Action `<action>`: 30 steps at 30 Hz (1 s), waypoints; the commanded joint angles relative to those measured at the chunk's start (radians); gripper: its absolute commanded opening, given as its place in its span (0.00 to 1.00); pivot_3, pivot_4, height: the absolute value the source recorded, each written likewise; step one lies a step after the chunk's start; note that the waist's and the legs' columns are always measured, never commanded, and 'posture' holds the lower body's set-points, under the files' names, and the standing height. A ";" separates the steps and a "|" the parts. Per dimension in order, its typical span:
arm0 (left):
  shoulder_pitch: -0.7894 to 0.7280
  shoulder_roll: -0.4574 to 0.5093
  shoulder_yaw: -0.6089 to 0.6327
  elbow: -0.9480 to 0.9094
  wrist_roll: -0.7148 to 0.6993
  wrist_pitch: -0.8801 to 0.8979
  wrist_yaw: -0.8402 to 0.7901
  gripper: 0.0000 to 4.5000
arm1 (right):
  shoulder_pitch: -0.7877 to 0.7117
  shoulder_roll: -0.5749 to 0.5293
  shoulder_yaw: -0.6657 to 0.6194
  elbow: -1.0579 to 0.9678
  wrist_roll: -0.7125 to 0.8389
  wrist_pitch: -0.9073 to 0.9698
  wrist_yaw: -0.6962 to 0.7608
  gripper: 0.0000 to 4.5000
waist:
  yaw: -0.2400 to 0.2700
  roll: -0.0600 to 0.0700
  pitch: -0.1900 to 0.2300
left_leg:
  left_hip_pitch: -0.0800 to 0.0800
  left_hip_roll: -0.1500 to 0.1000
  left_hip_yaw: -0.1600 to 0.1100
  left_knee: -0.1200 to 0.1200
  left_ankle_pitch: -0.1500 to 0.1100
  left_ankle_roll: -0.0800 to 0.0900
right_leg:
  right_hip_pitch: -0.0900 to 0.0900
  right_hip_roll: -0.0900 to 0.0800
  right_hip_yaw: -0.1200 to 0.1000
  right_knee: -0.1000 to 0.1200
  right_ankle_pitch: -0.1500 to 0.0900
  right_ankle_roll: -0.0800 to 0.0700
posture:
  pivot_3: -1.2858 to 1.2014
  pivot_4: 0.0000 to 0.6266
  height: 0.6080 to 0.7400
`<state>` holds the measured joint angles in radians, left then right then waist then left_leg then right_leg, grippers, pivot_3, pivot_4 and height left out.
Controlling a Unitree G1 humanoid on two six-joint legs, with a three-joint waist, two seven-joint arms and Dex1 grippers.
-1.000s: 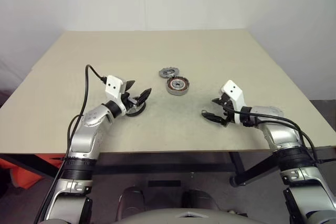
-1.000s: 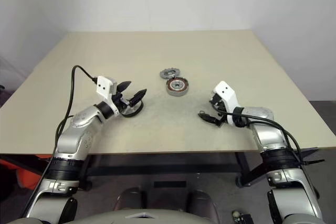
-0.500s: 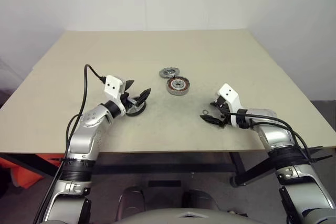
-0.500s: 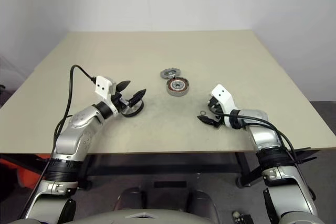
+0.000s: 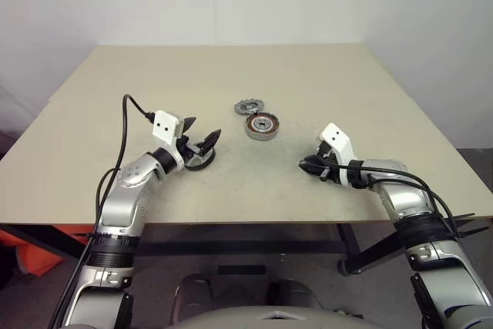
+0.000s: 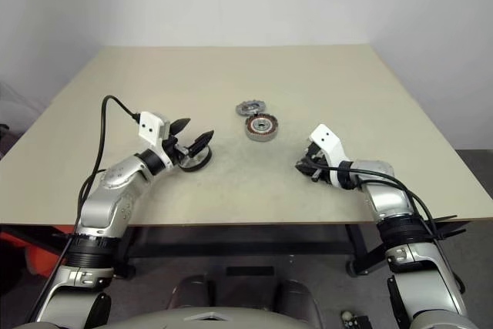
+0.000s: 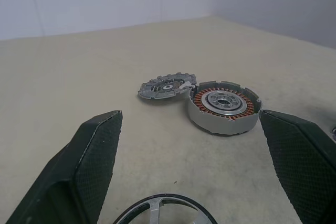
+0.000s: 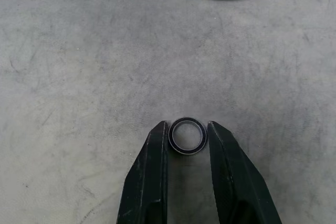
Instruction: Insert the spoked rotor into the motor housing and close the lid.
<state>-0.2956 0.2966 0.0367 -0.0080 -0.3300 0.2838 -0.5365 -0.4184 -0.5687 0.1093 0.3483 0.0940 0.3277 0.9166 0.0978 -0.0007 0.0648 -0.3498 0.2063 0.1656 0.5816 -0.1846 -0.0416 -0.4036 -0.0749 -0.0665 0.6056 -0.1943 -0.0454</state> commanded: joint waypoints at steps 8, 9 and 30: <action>-0.010 0.010 0.012 -0.033 0.003 -0.007 0.005 0.98 | -0.043 -0.041 -0.032 -0.034 -0.026 0.031 -0.063 0.12 | 0.000 0.000 0.000 | 0.000 0.000 0.000 0.000 0.000 0.000 | 0.000 0.000 0.000 0.000 0.000 0.000 | 0.52 0.00 1.00; -0.010 0.010 0.011 -0.032 0.004 -0.008 0.004 0.98 | -0.042 -0.055 -0.029 -0.028 -0.034 0.026 -0.063 0.12 | 0.000 0.000 0.000 | 0.000 0.000 0.000 0.000 0.000 0.000 | 0.000 0.000 0.000 0.000 0.000 0.000 | 0.52 0.00 1.00; -0.007 0.007 0.001 -0.019 0.012 -0.012 0.001 0.98 | -0.073 -0.123 -0.025 0.125 -0.102 -0.096 -0.111 0.47 | -0.001 0.000 0.000 | 0.000 0.000 0.000 0.000 0.000 0.000 | 0.000 0.000 0.000 0.000 0.000 0.000 | 0.52 0.00 1.00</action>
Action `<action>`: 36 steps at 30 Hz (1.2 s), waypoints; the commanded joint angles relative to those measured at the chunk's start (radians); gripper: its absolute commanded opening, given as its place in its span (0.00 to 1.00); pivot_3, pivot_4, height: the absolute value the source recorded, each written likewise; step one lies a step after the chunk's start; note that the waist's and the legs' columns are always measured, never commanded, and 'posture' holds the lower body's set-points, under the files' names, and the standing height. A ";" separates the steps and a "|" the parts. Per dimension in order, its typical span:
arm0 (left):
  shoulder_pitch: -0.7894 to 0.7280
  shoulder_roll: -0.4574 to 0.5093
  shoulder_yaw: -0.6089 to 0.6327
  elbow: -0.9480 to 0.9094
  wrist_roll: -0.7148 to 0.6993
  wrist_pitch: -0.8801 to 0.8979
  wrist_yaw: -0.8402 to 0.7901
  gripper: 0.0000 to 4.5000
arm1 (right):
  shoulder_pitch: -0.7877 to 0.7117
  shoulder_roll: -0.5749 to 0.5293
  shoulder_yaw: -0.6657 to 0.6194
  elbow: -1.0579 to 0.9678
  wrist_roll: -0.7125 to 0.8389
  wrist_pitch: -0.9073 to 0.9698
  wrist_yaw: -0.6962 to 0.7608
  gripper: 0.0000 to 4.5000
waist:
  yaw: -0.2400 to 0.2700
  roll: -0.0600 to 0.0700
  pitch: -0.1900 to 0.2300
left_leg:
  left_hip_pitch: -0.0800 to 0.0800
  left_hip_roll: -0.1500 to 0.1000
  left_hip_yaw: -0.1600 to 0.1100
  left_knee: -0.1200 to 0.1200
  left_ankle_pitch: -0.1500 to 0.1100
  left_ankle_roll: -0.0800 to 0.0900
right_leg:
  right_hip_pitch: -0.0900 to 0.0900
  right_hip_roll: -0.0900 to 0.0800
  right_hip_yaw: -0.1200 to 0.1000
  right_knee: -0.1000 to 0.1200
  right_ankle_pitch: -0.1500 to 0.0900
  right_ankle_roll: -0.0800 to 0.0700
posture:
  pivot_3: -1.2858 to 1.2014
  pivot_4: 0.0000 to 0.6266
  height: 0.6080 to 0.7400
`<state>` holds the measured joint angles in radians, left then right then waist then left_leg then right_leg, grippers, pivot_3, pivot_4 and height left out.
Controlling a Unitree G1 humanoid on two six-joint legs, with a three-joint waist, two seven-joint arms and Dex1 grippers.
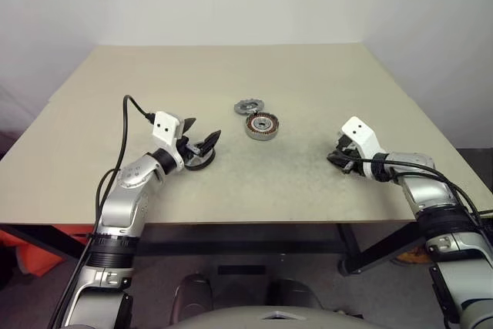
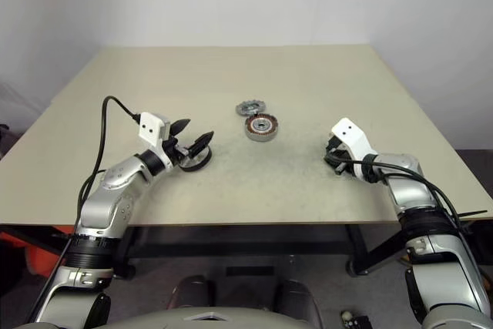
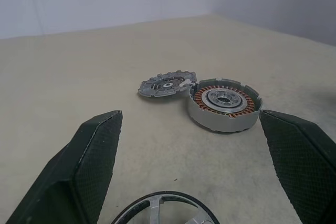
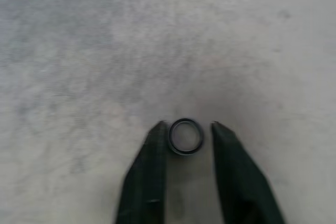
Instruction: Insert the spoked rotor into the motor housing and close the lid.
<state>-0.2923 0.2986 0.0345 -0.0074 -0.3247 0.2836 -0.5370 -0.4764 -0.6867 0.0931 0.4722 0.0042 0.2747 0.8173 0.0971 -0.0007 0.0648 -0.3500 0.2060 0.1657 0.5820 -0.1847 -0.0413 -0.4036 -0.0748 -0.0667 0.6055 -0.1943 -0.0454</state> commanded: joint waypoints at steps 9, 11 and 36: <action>-0.011 0.004 0.003 -0.015 0.012 -0.014 -0.001 0.98 | -0.001 0.015 -0.007 -0.232 0.103 -0.076 0.157 0.47 | -0.001 0.000 0.000 | 0.000 0.000 0.000 0.000 0.000 0.000 | -0.001 0.000 0.000 0.000 0.000 0.000 | 0.52 0.00 1.00; -0.013 0.000 0.002 -0.012 0.015 -0.016 0.000 0.98 | -0.040 0.035 0.024 -0.250 0.079 -0.084 0.158 0.47 | -0.002 0.000 0.000 | 0.000 0.000 0.000 0.000 0.000 0.000 | -0.001 0.000 0.000 0.000 0.000 0.000 | 0.52 0.00 1.00; 0.032 0.002 0.017 -0.074 0.022 -0.014 0.034 0.98 | -0.551 0.395 0.255 0.619 -0.260 -0.466 -0.030 0.47 | -0.006 0.000 0.000 | -0.004 0.001 0.000 0.000 -0.002 0.003 | -0.004 -0.001 0.001 0.001 0.004 -0.008 | 0.52 0.00 1.00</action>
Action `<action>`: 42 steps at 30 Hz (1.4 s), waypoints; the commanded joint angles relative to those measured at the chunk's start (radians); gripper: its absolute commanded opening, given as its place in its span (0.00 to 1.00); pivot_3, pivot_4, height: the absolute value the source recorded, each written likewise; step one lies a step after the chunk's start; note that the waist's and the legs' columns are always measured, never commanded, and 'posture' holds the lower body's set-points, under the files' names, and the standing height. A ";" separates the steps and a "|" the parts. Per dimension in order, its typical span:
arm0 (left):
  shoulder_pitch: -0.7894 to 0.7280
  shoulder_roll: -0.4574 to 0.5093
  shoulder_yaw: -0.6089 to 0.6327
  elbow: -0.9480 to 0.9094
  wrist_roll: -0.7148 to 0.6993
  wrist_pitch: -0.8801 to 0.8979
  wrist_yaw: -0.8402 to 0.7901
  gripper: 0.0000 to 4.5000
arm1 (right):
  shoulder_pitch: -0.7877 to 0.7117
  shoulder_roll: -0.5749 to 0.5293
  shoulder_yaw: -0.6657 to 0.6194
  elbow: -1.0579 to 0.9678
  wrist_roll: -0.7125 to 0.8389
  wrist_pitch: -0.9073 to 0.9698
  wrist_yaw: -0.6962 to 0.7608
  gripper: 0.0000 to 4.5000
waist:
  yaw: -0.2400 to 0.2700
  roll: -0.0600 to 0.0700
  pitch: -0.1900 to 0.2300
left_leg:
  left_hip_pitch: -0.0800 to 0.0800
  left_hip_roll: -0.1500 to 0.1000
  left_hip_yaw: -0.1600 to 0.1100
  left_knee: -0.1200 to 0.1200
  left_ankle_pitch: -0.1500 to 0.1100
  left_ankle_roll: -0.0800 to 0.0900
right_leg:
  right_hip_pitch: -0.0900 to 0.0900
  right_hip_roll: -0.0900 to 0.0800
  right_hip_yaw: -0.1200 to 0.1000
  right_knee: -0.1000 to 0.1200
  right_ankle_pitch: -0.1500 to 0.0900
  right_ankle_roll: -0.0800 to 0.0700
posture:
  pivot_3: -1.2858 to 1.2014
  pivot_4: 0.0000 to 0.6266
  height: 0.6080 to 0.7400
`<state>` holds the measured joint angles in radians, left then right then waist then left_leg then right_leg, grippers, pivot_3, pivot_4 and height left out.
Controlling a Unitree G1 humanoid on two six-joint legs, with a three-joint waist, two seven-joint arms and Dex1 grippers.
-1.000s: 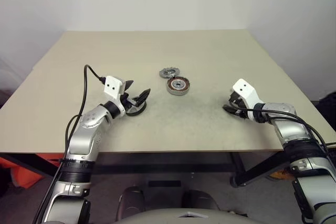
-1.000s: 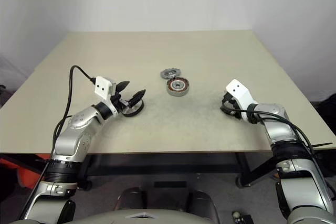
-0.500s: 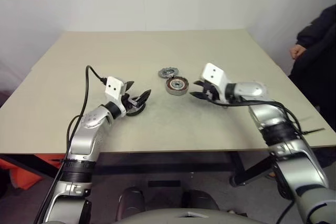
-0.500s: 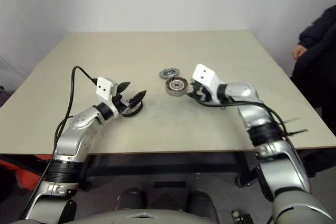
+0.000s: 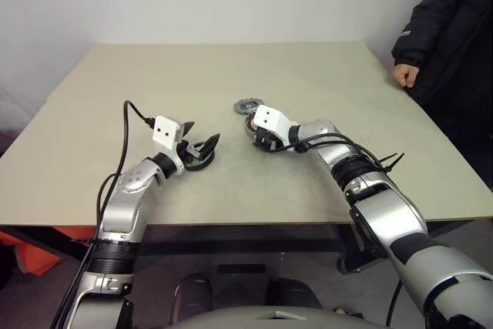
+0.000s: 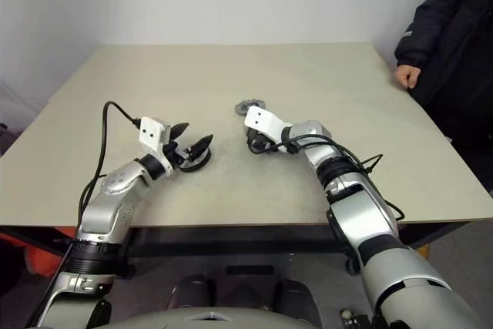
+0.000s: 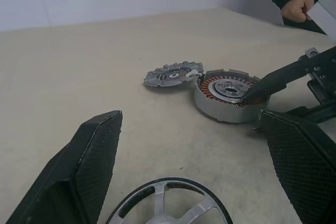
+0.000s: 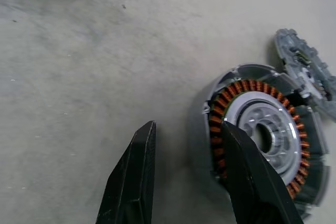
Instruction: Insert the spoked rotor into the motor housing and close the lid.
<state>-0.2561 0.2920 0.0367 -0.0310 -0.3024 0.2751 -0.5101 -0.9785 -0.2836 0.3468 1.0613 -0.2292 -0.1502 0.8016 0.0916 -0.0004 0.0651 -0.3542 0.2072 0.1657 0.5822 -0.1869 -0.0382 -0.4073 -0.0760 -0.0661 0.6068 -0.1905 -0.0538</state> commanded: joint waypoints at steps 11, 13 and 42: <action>-0.002 0.012 0.014 -0.057 0.000 -0.004 0.018 0.98 | -0.073 -0.016 0.014 0.107 -0.090 -0.064 0.012 0.14 | 0.000 0.000 0.000 | 0.001 0.000 0.000 0.000 0.000 0.000 | 0.001 0.000 0.000 0.001 0.000 0.000 | 0.52 0.00 1.00; -0.002 0.012 0.015 -0.058 -0.001 -0.002 0.019 0.98 | -0.077 -0.017 0.014 0.114 -0.096 -0.066 0.009 0.00 | 0.001 0.000 0.000 | 0.002 0.000 0.000 0.000 0.000 0.000 | 0.001 0.000 0.000 0.001 0.000 0.000 | 0.52 0.00 1.00; 0.000 -0.001 0.007 -0.035 0.002 -0.019 0.030 0.98 | -0.021 -0.193 -0.082 -0.215 0.014 -0.015 0.221 0.00 | 0.001 0.000 0.000 | -0.008 0.000 0.000 0.001 0.000 0.001 | -0.007 0.001 0.000 0.001 0.000 -0.001 | 0.52 0.00 1.00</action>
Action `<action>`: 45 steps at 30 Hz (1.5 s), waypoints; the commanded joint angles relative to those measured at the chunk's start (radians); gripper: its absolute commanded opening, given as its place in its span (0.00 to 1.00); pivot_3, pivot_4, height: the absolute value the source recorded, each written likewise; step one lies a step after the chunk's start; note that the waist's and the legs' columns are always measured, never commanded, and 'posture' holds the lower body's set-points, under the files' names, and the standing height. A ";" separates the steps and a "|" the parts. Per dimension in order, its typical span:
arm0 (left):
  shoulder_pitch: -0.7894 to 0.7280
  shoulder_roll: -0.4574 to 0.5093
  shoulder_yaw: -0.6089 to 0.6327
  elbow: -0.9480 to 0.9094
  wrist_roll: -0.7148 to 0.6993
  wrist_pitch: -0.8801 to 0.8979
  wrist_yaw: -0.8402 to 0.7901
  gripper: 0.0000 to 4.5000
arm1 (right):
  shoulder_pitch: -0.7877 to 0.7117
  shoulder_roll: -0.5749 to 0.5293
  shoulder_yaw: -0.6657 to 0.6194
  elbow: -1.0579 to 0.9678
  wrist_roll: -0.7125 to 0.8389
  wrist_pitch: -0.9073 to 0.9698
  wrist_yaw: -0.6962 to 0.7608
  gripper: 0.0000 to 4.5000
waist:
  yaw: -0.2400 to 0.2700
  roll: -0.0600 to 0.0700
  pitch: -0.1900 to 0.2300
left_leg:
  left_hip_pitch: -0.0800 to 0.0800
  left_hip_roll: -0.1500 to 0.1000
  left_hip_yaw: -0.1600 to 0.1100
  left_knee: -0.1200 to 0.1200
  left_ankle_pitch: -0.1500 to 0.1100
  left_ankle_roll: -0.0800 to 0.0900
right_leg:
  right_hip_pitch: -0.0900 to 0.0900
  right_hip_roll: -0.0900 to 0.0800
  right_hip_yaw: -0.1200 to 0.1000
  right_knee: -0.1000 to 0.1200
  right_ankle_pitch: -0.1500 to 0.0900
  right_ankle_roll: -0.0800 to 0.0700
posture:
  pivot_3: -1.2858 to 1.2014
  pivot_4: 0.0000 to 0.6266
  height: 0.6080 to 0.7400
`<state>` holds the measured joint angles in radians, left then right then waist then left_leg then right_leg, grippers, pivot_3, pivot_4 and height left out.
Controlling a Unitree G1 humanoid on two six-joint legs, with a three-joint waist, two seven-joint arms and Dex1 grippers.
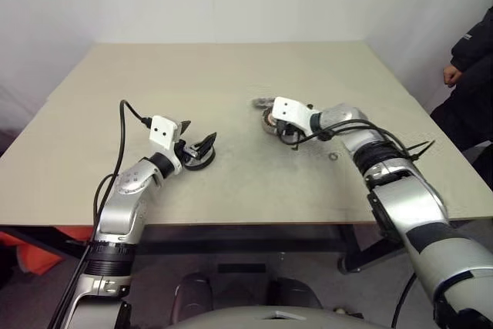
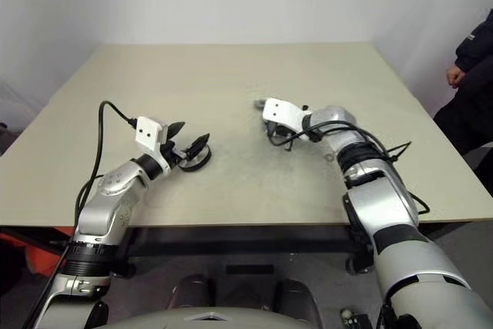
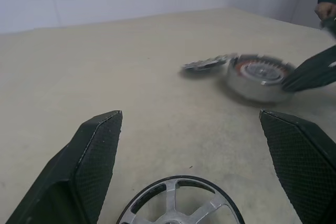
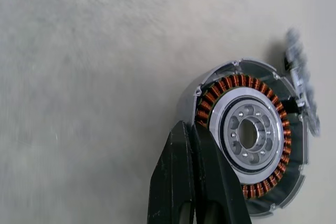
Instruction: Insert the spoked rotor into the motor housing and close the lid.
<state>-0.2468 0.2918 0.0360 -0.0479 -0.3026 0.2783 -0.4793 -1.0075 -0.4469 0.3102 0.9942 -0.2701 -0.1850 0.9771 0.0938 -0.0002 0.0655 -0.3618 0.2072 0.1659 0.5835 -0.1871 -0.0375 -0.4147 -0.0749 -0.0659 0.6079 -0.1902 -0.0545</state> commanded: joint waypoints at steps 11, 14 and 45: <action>-0.014 -0.002 0.007 -0.005 0.003 -0.030 -0.008 0.98 | 0.351 -0.128 -0.072 -0.798 0.155 0.335 0.155 0.00 | 0.003 0.000 0.000 | -0.007 0.000 0.000 0.008 -0.001 0.003 | -0.005 0.001 0.000 0.003 0.000 0.000 | 0.52 0.00 1.00; -0.015 -0.002 0.005 -0.004 0.003 -0.028 -0.010 0.98 | 0.413 -0.146 -0.084 -0.912 0.176 0.418 0.151 0.00 | 0.003 0.000 0.000 | -0.007 0.000 0.000 0.010 -0.001 0.002 | -0.004 0.001 0.000 0.003 0.001 0.001 | 0.52 0.00 1.00; -0.049 -0.002 0.005 0.035 0.009 -0.031 -0.037 0.98 | 0.534 -0.159 -0.025 -1.097 0.257 0.560 0.122 0.05 | 0.002 0.000 0.000 | -0.004 0.000 -0.001 0.012 -0.001 0.002 | -0.001 0.001 0.000 0.003 0.000 0.005 | 0.52 0.00 1.00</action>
<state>-0.2718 0.2861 0.0339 -0.0021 -0.2933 0.2685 -0.5119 -0.4540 -0.5957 0.3066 -0.0542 -0.0393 0.3771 1.0903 0.0962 -0.0001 0.0654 -0.3654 0.2075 0.1652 0.5951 -0.1882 -0.0358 -0.4156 -0.0743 -0.0656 0.6108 -0.1896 -0.0499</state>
